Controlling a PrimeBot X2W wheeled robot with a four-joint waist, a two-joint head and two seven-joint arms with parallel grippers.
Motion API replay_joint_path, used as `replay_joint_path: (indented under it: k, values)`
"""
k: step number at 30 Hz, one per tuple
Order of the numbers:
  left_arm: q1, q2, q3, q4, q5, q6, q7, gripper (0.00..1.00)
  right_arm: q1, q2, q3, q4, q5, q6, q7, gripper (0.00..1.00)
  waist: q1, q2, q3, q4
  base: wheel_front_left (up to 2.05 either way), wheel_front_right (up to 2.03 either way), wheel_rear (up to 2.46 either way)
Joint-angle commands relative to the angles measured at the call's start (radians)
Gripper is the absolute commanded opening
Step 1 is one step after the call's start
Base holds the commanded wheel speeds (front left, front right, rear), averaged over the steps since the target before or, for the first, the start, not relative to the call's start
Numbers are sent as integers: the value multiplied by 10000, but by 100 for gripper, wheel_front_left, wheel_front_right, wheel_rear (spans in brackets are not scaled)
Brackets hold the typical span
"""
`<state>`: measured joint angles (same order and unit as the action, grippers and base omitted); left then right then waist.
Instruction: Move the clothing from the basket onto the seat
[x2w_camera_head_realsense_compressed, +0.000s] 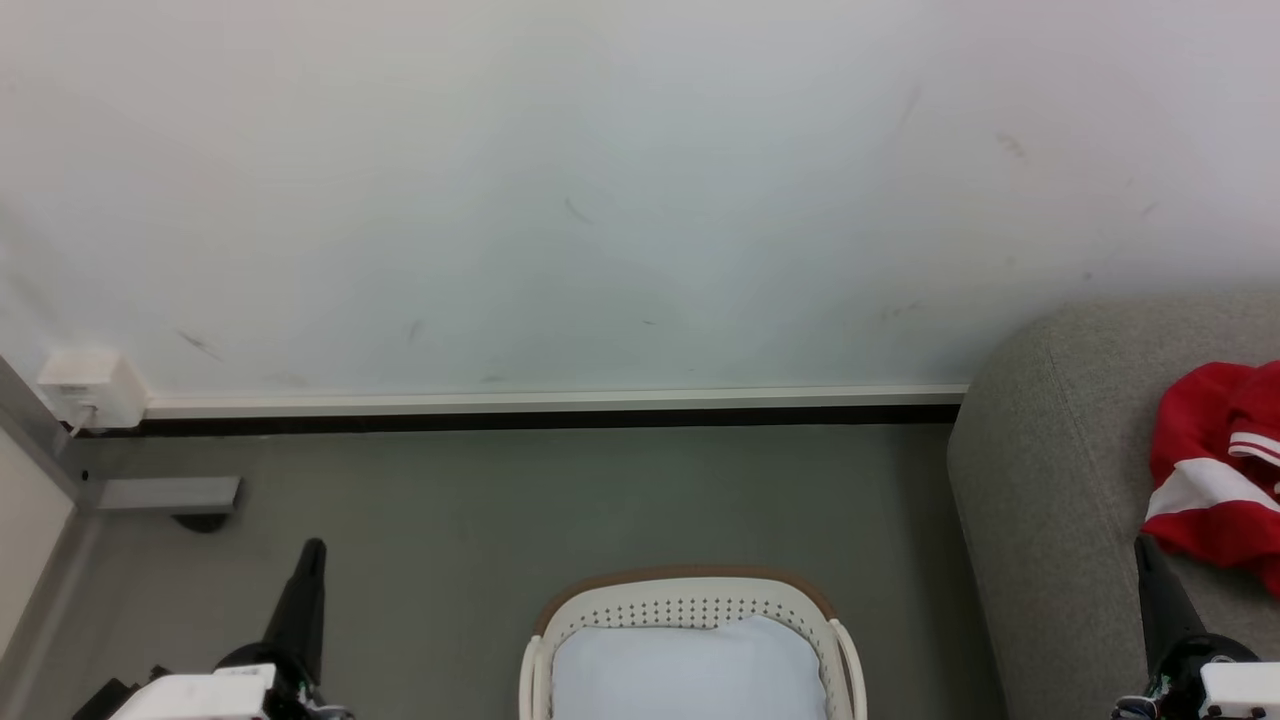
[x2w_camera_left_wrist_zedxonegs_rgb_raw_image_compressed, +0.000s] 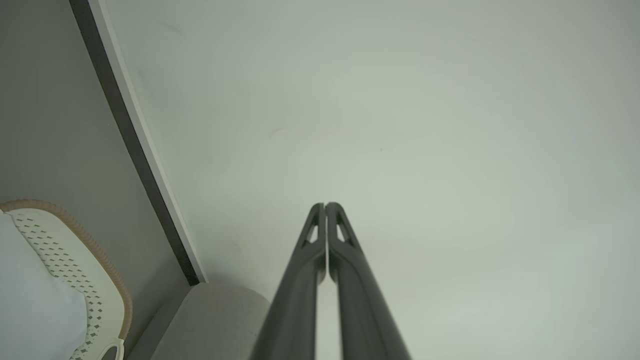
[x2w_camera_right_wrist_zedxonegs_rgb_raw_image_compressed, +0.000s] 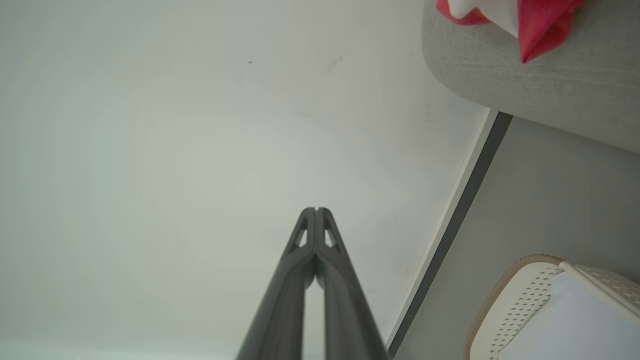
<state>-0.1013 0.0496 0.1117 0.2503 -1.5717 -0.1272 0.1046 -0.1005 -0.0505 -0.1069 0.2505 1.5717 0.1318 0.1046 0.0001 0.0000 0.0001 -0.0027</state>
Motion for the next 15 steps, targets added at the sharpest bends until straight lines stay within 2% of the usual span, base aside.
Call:
replay_joint_path:
  k: [1, 5, 15]
  values:
    - [-105, 22, 37, -52, -205, -59, 76, 0, -131, 1, -74, -78, 244, -20, 78, 0, -1, 0, 9, 8, 0, 0, 0]
    - [-123, 11, 46, -75, -506, -64, 139, 0, -137, 4, -118, -92, 465, -21, 136, 0, -1, 0, 29, 27, 0, 0, 0]
    - [-117, 13, 42, -71, -469, -65, 138, 0, -135, 2, -108, -84, 416, -21, 131, 0, -1, 0, 30, 27, 0, 0, 0]
